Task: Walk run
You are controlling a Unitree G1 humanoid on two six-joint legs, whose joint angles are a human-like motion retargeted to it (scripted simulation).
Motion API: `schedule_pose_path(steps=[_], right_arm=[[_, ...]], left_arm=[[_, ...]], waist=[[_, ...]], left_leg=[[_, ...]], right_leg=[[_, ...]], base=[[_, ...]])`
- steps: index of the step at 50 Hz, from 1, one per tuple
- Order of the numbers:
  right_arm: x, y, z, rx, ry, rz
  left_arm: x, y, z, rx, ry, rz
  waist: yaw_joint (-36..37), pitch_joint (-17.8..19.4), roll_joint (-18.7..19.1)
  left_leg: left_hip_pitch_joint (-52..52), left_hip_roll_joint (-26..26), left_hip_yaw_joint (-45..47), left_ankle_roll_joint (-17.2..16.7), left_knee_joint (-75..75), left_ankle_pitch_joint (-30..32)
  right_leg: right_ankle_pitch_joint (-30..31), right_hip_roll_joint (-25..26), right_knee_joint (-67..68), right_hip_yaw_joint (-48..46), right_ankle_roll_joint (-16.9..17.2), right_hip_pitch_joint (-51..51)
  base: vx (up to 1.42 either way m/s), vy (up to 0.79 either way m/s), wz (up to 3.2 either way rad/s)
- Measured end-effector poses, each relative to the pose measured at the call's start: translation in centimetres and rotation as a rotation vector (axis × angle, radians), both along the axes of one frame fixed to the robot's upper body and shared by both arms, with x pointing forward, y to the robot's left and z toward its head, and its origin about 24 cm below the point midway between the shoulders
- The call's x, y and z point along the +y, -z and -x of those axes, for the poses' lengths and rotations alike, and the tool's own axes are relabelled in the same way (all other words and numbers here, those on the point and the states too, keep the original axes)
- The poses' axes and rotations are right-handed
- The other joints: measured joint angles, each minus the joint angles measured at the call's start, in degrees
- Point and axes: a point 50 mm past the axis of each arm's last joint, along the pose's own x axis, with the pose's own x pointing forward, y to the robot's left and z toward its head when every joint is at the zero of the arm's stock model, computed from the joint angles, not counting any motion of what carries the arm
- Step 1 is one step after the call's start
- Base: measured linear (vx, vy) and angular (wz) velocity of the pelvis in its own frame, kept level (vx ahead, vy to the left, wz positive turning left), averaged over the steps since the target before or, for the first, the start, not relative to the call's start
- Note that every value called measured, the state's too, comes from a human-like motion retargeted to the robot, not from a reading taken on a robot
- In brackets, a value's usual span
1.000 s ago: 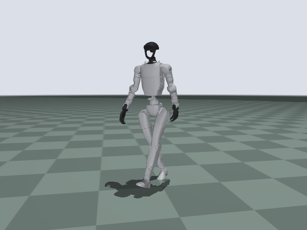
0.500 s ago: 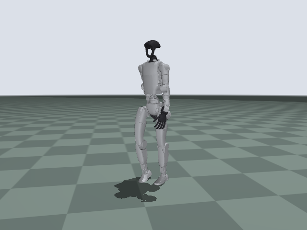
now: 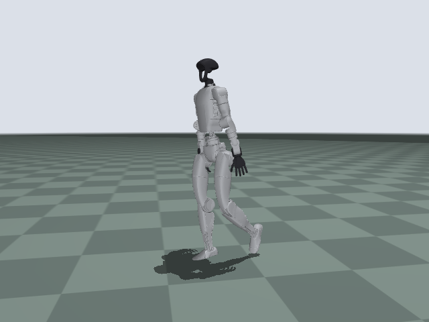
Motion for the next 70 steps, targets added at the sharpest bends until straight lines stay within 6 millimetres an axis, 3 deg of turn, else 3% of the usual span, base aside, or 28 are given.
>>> schedule_pose_path(steps=[2, 6, 10, 12, 15, 17, 18, 21, 23, 25, 27, 30, 32, 34, 39, 43, 45, 49, 52, 53, 55, 57, 60, 63, 65, 70], right_arm=[[-0.9, 0.0, -2.5, -0.090, -0.034, 0.046], [-2.5, -0.6, -7.5, -0.277, -0.131, 0.119], [-4.4, -1.8, -11.4, -0.415, -0.214, 0.223], [-5.1, -2.3, -12.2, -0.453, -0.228, 0.268], [-6.0, -2.4, -11.8, -0.464, -0.196, 0.316], [-6.0, -2.1, -10.4, -0.429, -0.143, 0.321], [-5.8, -1.8, -9.5, -0.400, -0.114, 0.313], [-4.4, -0.9, -5.9, -0.270, -0.027, 0.226], [-2.9, -0.3, -2.8, -0.149, 0.016, 0.137], [-1.3, -0.1, 0.3, -0.025, 0.037, 0.058], [0.1, -0.2, 2.7, 0.068, 0.015, 0.017], [0.9, -0.5, 4.9, 0.155, -0.015, 0.019], [1.8, -0.5, 5.6, 0.188, -0.027, -0.007], [2.5, -0.6, 6.1, 0.204, -0.045, -0.044], [3.2, -0.6, 6.6, 0.175, -0.086, -0.059], [3.4, -0.6, 6.9, 0.195, -0.112, -0.061], [4.0, -0.7, 7.1, 0.220, -0.092, -0.081], [5.6, -0.8, 7.7, 0.257, -0.009, -0.128], [6.5, -1.0, 8.4, 0.279, 0.032, -0.156], [6.7, -1.1, 8.6, 0.289, 0.039, -0.164], [7.0, -1.2, 9.0, 0.304, 0.052, -0.174], [6.7, -1.3, 9.2, 0.284, 0.047, -0.160], [5.7, -1.2, 9.2, 0.224, 0.053, -0.071], [4.5, -0.7, 7.5, 0.151, 0.079, 0.044], [3.6, -0.3, 5.2, 0.068, 0.098, 0.091], [0.6, 0.2, -2.2, -0.162, 0.083, 0.163]], left_arm=[[-1.0, -0.6, 2.9, 0.078, -0.036, 0.022], [-2.5, -2.0, 7.4, 0.211, -0.183, 0.077], [-3.9, -3.1, 10.0, 0.296, -0.303, 0.114], [-3.8, -3.5, 10.9, 0.320, -0.318, 0.098], [-2.7, -4.0, 11.6, 0.338, -0.304, 0.049], [-1.2, -4.1, 11.6, 0.335, -0.291, 0.004], [-0.5, -4.0, 11.4, 0.328, -0.286, -0.020], [1.9, -3.7, 10.1, 0.287, -0.288, -0.105], [3.0, -3.6, 9.2, 0.250, -0.314, -0.158], [3.7, -3.3, 8.3, 0.200, -0.365, -0.186], [3.8, -2.8, 7.0, 0.150, -0.454, -0.186], [4.3, -1.9, 4.0, 0.086, -0.549, -0.134], [5.1, -1.3, 0.8, 0.015, -0.540, -0.101], [6.0, -0.8, -2.9, -0.083, -0.489, -0.111], [8.0, -1.0, -12.4, -0.390, -0.247, -0.132], [10.3, -3.1, -18.7, -0.587, -0.076, -0.142], [11.4, -4.3, -21.0, -0.647, -0.019, -0.168], [12.3, -5.7, -23.6, -0.723, 0.001, -0.219], [11.7, -5.6, -24.0, -0.771, -0.043, -0.216], [11.1, -5.3, -23.9, -0.786, -0.056, -0.199], [9.5, -4.4, -23.1, -0.802, -0.070, -0.149], [7.6, -3.1, -21.1, -0.765, -0.071, -0.082], [4.9, -1.0, -16.2, -0.582, -0.016, 0.017], [3.5, 0.1, -10.3, -0.397, 0.041, 0.023], [3.2, 0.2, -6.8, -0.293, 0.060, 0.006], [-0.1, -0.5, 2.3, 0.007, 0.012, 0.058]], waist=[[3.39, 0.18, -2.41], [7.84, 0.19, -4.91], [11.27, 1.38, -4.15], [12.31, 2.18, -3.13], [13.50, 2.81, -2.87], [15.26, 3.88, -2.48], [16.11, 4.36, -2.58], [19.32, 4.21, -4.20], [22.00, 3.52, -5.79], [23.28, 2.05, -7.59], [19.91, 0.56, -7.93], [15.47, 0.29, -8.31], [15.61, -0.97, -4.65], [15.80, -1.29, -2.25], [8.12, 0.07, 1.23], [3.76, 1.15, 0.79], [2.03, 1.86, 0.52], [1.92, 2.23, 1.42], [1.78, 1.86, 2.57], [1.21, 1.71, 3.25], [-1.69, 1.56, 5.14], [-3.44, 0.63, 6.80], [-3.99, -1.20, 7.81], [-0.96, -1.39, 2.77], [0.29, -1.08, 0.31], [4.46, -0.53, -3.22]], left_leg=[[-4.97, -1.63, -0.34, 6.04, 0.79, -4.56], [-13.15, 2.31, 5.75, 15.58, -9.05, -10.96], [-16.07, 0.50, 4.92, 18.72, -29.52, -11.00], [-16.95, -0.40, 3.94, 18.03, -38.59, -12.78], [-18.59, -4.66, -0.13, 16.72, -49.24, -16.26], [-17.92, -4.92, 0.95, 7.94, -52.13, -17.48], [-17.33, -4.47, 3.01, 6.90, -51.68, -17.95], [-15.72, -4.32, 0.28, 10.29, -47.77, -16.77], [-14.42, -3.86, -1.63, 11.42, -46.60, -11.87], [-13.40, -5.16, -3.69, 16.20, -45.32, -11.86], [-14.06, -4.41, -3.99, 16.79, -41.08, -15.11], [-10.42, -4.02, 0.91, 17.84, -38.57, -20.29], [-8.07, 0.68, 0.56, 17.47, -40.24, -21.96], [-5.69, 3.97, 2.56, 17.07, -41.63, -22.92], [2.54, 4.57, 6.43, 16.22, -46.25, -24.90], [8.83, 1.52, 9.77, 15.36, -48.54, -27.60], [11.92, 0.49, 11.03, 14.72, -49.16, -28.83], [16.90, 1.00, 14.32, 11.78, -49.64, -30.36], [19.54, 2.04, 15.71, 9.17, -48.81, -29.61], [20.08, 2.67, 15.31, 8.21, -48.22, -28.60], [21.06, 4.42, 12.74, 5.84, -46.46, -25.32], [21.49, 6.52, 12.32, 2.74, -44.17, -18.59], [19.99, 9.35, 11.59, -1.30, -36.10, -2.72], [15.07, 6.93, 11.20, 0.81, -20.15, 8.71], [9.96, 5.03, 8.95, 3.14, -9.41, 9.26], [-2.83, -3.20, 1.19, 3.28, -0.30, -6.73]], right_leg=[[-0.02, 0.93, -0.53, 4.06, -0.53, 2.23], [-0.54, 3.23, -0.34, 11.43, -0.79, 4.62], [-1.65, 6.66, 0.55, 17.67, -0.79, 7.65], [-2.38, 8.46, 0.99, 19.33, -0.79, 9.93], [-3.36, 9.75, 1.75, 21.01, -0.79, 13.34], [-3.11, 10.96, 2.37, 20.30, -0.79, 16.42], [-2.59, 11.27, 2.71, 19.82, -0.79, 17.83], [1.59, 12.14, 4.36, 19.64, -0.79, 20.50], [7.57, 12.10, 6.80, 17.94, 0.00, 21.59], [17.06, 10.08, 11.24, 15.74, 5.54, 20.81], [24.98, 10.53, 20.64, 14.57, 15.21, 17.22], [26.26, 9.13, 43.25, 10.02, 26.20, 8.32], [25.20, 10.40, 42.98, 6.38, 22.84, 3.75], [19.14, 11.39, 42.37, 4.94, 18.65, -0.66], [6.63, 7.54, 33.80, 4.05, 17.65, -9.29], [5.48, 1.10, 17.58, 2.67, 16.28, -12.56], [4.73, -1.47, 9.32, 1.03, 16.18, -13.17], [4.14, -1.15, -5.81, -5.16, 16.03, -14.03], [4.16, -0.34, -7.26, -10.20, 10.92, -13.14], [4.00, -0.17, -5.24, -11.62, 7.27, -12.89], [5.54, -2.07, -3.28, -19.30, 6.08, -11.57], [7.79, 0.02, -3.34, -14.82, 3.35, -10.52], [4.22, -0.57, -1.01, -13.76, 2.35, -8.06], [1.35, -0.59, -0.10, -7.32, 0.37, -4.29], [0.36, -0.42, -0.31, -6.54, 0.06, -1.83], [-0.94, 0.80, -1.22, 1.18, 0.82, 3.21]], base=[[0.63, -0.45, -2.38], [0.52, -0.24, -2.14], [0.64, -0.08, -1.85], [0.62, -0.04, -1.32], [0.82, -0.10, -0.85], [0.91, -0.15, -0.84], [0.93, -0.21, -0.86], [0.92, -0.30, -1.06], [0.94, -0.33, -1.48], [0.92, -0.20, -1.34], [0.90, -0.21, -0.62], [0.78, -0.28, -0.61], [0.50, -0.18, -1.61], [0.53, -0.15, -1.55], [0.51, -0.08, -0.26], [0.51, -0.08, -0.64], [0.52, -0.13, -0.56], [0.65, -0.23, -0.85], [0.68, -0.25, -0.55], [0.77, -0.29, 0.26], [0.80, -0.31, 0.88], [0.76, -0.32, 0.42], [1.02, -0.50, -0.03], [0.79, -0.48, -1.23], [0.58, -0.47, -1.60], [0.60, -0.29, -1.81]])
